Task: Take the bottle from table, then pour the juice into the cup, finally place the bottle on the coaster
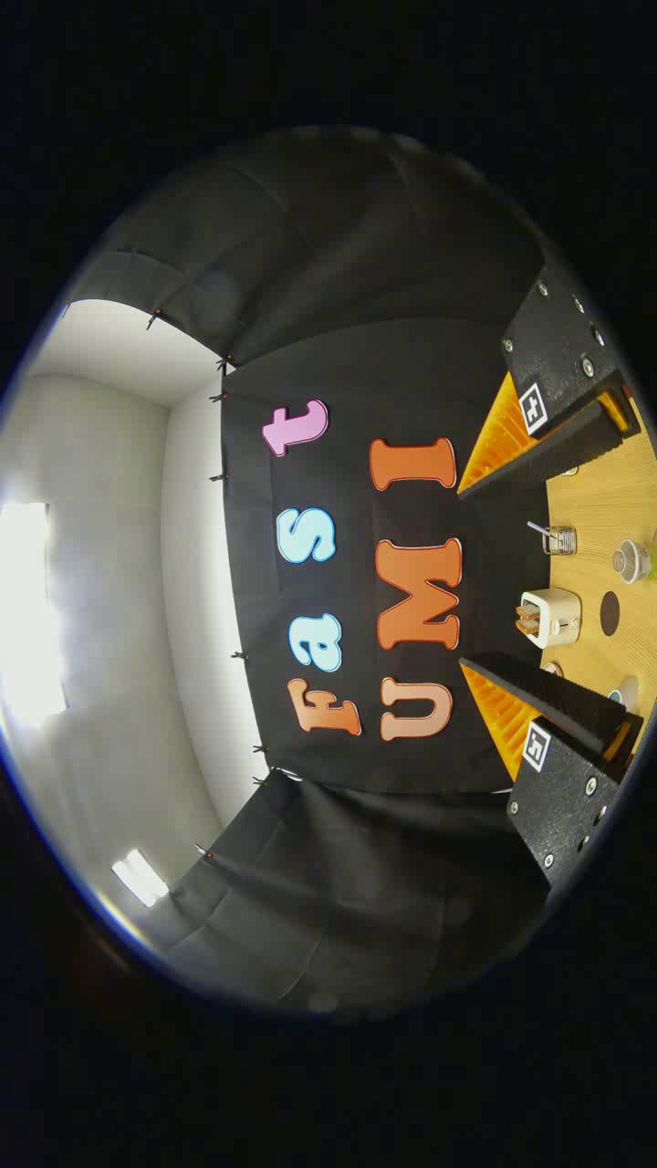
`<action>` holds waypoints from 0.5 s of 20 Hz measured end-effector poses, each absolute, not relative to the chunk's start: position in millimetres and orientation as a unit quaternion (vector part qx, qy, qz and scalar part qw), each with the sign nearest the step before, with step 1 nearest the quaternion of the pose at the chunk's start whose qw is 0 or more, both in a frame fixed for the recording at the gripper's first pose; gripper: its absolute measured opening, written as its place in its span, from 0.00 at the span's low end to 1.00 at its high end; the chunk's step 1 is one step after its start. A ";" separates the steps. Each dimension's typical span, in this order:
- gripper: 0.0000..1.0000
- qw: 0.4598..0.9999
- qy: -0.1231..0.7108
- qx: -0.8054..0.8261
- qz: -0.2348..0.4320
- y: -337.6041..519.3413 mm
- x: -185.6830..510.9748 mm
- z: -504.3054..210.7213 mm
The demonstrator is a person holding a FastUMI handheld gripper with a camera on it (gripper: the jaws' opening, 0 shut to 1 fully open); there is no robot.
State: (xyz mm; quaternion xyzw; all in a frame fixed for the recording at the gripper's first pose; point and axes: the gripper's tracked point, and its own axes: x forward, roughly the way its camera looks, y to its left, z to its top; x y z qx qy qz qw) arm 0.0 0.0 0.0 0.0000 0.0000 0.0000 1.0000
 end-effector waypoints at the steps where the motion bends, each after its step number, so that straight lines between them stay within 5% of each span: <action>1: 0.98 1.000 0.001 0.000 0.000 -0.7 0.9 -1.1; 10: 0.98 1.000 0.014 0.014 -0.009 -12.8 9.4 -13.5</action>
